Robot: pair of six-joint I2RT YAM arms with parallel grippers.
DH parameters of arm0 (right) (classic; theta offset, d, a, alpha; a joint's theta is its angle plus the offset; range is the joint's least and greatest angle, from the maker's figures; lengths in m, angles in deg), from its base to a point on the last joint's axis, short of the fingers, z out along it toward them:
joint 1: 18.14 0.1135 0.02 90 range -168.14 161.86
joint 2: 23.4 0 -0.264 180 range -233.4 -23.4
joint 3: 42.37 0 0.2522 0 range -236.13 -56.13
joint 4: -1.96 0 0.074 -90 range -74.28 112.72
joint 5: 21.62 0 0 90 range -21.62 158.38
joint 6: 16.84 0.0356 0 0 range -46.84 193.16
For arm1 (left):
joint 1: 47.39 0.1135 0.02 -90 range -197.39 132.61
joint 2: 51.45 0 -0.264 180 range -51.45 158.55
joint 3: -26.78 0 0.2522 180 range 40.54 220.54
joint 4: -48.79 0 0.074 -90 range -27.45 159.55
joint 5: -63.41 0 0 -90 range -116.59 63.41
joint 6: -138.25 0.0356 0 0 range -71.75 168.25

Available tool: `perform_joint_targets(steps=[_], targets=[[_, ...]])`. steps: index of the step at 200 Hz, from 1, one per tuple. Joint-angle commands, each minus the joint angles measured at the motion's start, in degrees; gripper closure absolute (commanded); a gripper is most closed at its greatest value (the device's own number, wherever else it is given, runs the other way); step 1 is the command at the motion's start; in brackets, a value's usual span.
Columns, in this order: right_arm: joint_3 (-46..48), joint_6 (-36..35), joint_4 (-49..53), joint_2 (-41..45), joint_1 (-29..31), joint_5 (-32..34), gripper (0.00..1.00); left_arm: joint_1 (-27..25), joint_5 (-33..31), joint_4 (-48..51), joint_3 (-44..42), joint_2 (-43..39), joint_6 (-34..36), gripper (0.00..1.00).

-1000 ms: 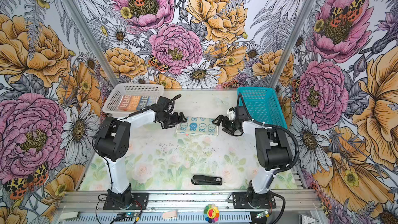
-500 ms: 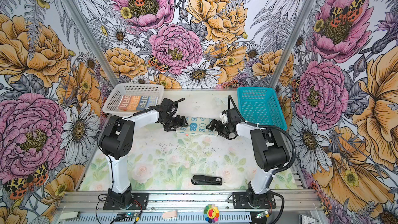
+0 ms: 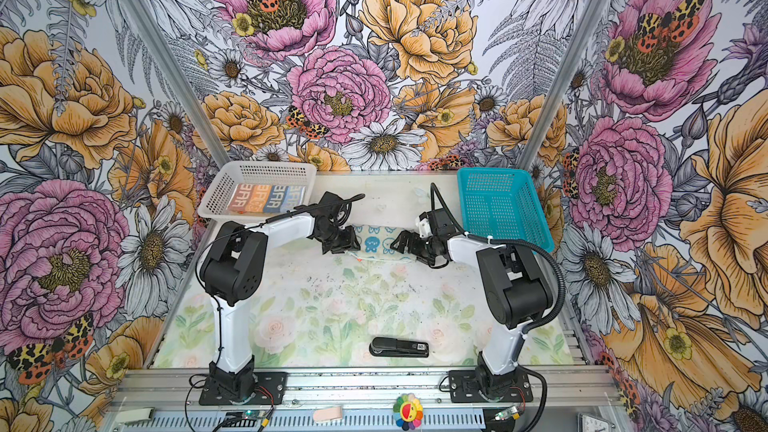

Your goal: Fold and stack the towels

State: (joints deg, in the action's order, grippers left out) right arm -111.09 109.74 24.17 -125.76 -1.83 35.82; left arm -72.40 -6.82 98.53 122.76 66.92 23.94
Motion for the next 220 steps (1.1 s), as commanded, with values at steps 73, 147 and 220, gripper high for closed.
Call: perform_joint_targets(steps=[73, 147, 220], targets=[[-0.8, -0.3, 1.2, -1.8, 0.6, 0.5, 0.01, 1.2, -3.3, 1.0, 2.1, -0.6, 0.9, 0.83], [-1.2, -0.8, 1.2, -2.0, 0.5, -0.2, 0.01, 3.5, -7.5, 5.1, 3.7, -2.1, 2.5, 0.37], [-1.1, -0.7, 1.2, -1.4, 0.5, -0.1, 0.01, 2.1, -8.1, 7.0, 9.6, 3.9, 4.4, 0.38]])
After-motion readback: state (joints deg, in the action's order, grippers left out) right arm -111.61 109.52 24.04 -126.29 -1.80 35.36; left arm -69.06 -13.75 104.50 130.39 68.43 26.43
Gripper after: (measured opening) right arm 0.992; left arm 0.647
